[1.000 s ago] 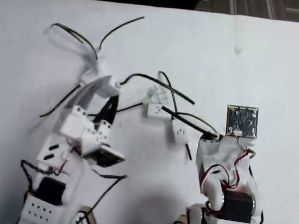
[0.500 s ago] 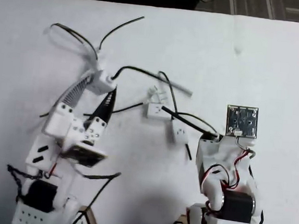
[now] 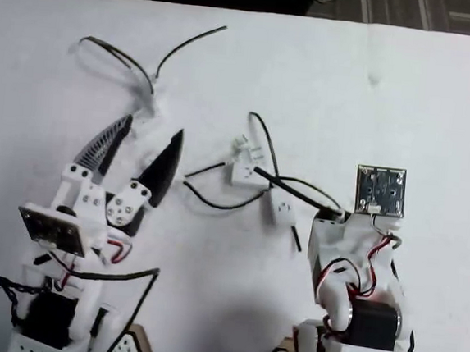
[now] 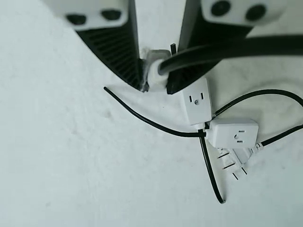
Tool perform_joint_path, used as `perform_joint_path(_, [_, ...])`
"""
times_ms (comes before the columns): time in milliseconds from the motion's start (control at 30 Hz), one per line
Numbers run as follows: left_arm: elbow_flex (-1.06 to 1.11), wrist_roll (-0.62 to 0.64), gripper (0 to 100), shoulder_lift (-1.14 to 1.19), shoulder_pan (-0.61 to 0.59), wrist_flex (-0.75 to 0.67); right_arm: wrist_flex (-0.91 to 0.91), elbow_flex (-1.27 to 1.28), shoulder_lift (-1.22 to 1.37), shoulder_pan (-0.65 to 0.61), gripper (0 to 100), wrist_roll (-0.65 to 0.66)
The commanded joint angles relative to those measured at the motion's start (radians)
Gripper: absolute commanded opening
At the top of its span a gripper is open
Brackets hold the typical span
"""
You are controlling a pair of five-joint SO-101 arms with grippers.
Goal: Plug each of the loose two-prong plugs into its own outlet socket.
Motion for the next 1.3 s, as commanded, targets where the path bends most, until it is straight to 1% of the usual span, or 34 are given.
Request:
perform_joint_path(0, [-0.038, 0.014, 25, -0.008, -0.05, 0.011, 0.002, -0.006, -0.005, 0.001, 1.7, 0.003])
perform_joint_path(100, [-0.011, 0.015, 25, -0.005, -0.128, 0.04, 0.004, -0.006, -0.005, 0.001, 1.7, 0.003])
perform_joint_path(233, [0.038, -0.003, 25, -0.004, -0.186, 0.147, 0.004, -0.006, -0.005, 0.001, 1.7, 0.003])
perform_joint_path(333, [0.074, -0.12, 25, -0.004, -0.186, 0.206, 0.004, -0.006, -0.005, 0.001, 1.7, 0.003])
perform_joint_path(467, [0.092, -0.27, 20, -0.004, -0.186, 0.212, 0.004, -0.006, -0.004, 0.001, 1.7, 0.003])
perform_joint_path(533, [0.095, -0.321, 20, -0.004, -0.188, 0.213, 0.004, -0.006, -0.004, 0.001, 1.7, 0.003])
perform_joint_path(767, [0.084, -0.41, 21, -0.002, -0.189, 0.292, 0.004, -0.006, -0.004, 0.001, 1.7, 0.003])
perform_joint_path(933, [0.023, -0.414, 21, 0.013, -0.183, 0.384, 0.004, -0.006, -0.004, 0.001, 1.7, 0.003])
perform_joint_path(1000, [-0.035, -0.414, 21, 0.07, -0.183, 0.413, 0.004, -0.006, -0.004, 0.001, 1.7, 0.003])
perform_joint_path(1100, [-0.147, -0.42, 21, 0.234, -0.183, 0.439, 0.004, -0.005, -0.004, 0.001, 1.7, 0.003])
perform_joint_path(1267, [-0.368, -0.537, 19, 0.611, -0.185, 0.48, 0.004, -0.005, -0.004, 0.001, 1.7, 0.003])
